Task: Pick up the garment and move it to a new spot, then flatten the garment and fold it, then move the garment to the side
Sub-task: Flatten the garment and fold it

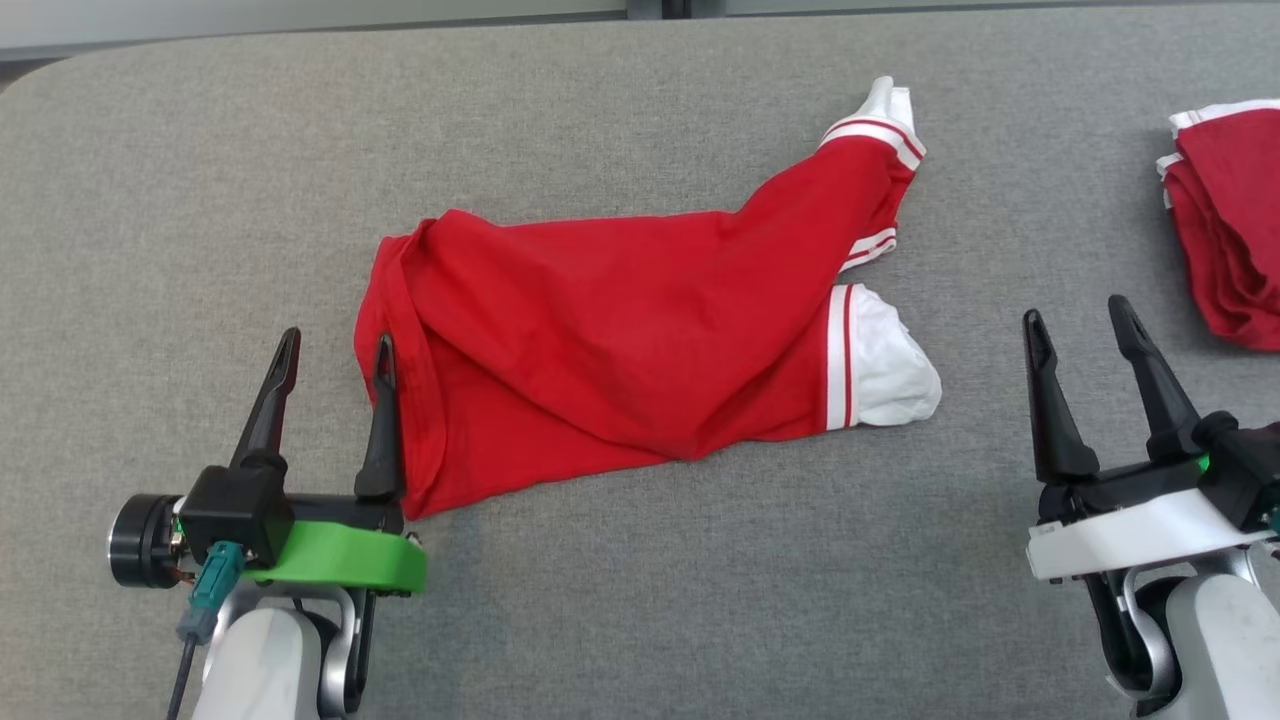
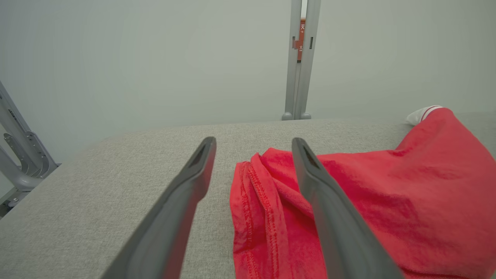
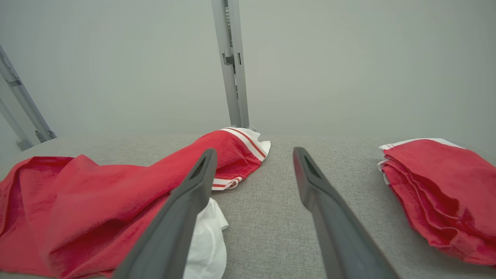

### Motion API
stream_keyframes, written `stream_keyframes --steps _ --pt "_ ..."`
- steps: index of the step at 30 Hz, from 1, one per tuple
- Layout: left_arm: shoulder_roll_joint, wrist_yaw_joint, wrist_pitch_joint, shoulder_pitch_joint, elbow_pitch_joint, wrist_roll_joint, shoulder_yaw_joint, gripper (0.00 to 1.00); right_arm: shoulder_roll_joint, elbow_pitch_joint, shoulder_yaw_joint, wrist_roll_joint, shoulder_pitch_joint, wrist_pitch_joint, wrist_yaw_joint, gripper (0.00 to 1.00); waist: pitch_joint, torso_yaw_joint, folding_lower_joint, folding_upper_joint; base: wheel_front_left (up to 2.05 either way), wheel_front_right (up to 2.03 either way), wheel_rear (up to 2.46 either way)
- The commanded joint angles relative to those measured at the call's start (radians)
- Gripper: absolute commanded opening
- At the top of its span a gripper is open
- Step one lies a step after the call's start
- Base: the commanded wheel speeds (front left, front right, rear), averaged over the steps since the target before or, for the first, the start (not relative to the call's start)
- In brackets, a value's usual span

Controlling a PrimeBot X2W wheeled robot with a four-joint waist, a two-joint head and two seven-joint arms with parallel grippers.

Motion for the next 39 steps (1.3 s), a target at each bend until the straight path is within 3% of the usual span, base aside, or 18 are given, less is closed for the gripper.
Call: stream_keyframes --steps 1,9,18,31,32,33,35,36,39 --pt "0.009 0.001 -0.003 0.018 0.005 0.002 0.006 1.0 0.008 -0.013 -0.002 -0.002 0.02 0.005 -0.002 1.0 -0.032 -0.02 0.0 0.0 0.0 0.0 0.0" --pt "0.014 0.008 -0.003 0.047 0.012 -0.006 0.006 1.0 0.039 -0.054 -0.004 -0.01 0.073 0.03 -0.002 1.0 -0.053 -0.028 0.0 0.0 0.0 0.0 0.0" --pt "0.013 0.003 -0.003 0.006 -0.001 -0.004 -0.01 1.0 0.019 -0.054 -0.007 -0.004 0.062 0.061 -0.002 1.0 -0.024 -0.012 0.0 0.0 0.0 0.0 0.0" --pt "-0.007 -0.009 -0.003 -0.085 -0.023 0.009 -0.037 1.0 -0.049 0.198 0.147 0.093 -0.088 0.079 -0.002 1.0 0.095 0.039 0.0 0.0 0.0 0.0 0.0" --pt "-0.007 -0.01 -0.003 -0.088 -0.022 0.01 -0.038 1.0 -0.048 0.217 0.156 0.101 -0.1 0.079 -0.002 0.89 0.099 0.041 0.0 0.0 0.0 0.0 0.0" --pt "-0.008 -0.011 -0.003 -0.091 -0.021 0.012 -0.038 1.0 -0.047 0.238 0.169 0.113 -0.113 0.08 -0.002 0.5 0.102 0.041 0.0 0.0 0.0 0.0 0.0" --pt "-0.01 -0.011 -0.003 -0.096 -0.02 0.014 -0.038 1.0 -0.053 0.267 0.19 0.135 -0.133 0.07 -0.002 0.21 0.107 0.042 0.0 0.0 0.0 0.0 0.0" --pt "-0.01 -0.011 -0.003 -0.097 -0.019 0.014 -0.036 1.0 -0.053 0.276 0.2 0.152 -0.136 0.067 -0.002 0.0 0.108 0.041 0.0 0.0 0.0 0.0 0.0" --pt "-0.009 -0.009 -0.003 -0.093 -0.018 0.016 -0.028 1.0 -0.064 0.296 0.229 0.189 -0.141 0.049 -0.002 0.0 0.106 0.035 0.0 0.0 0.0 0.0 0.0"
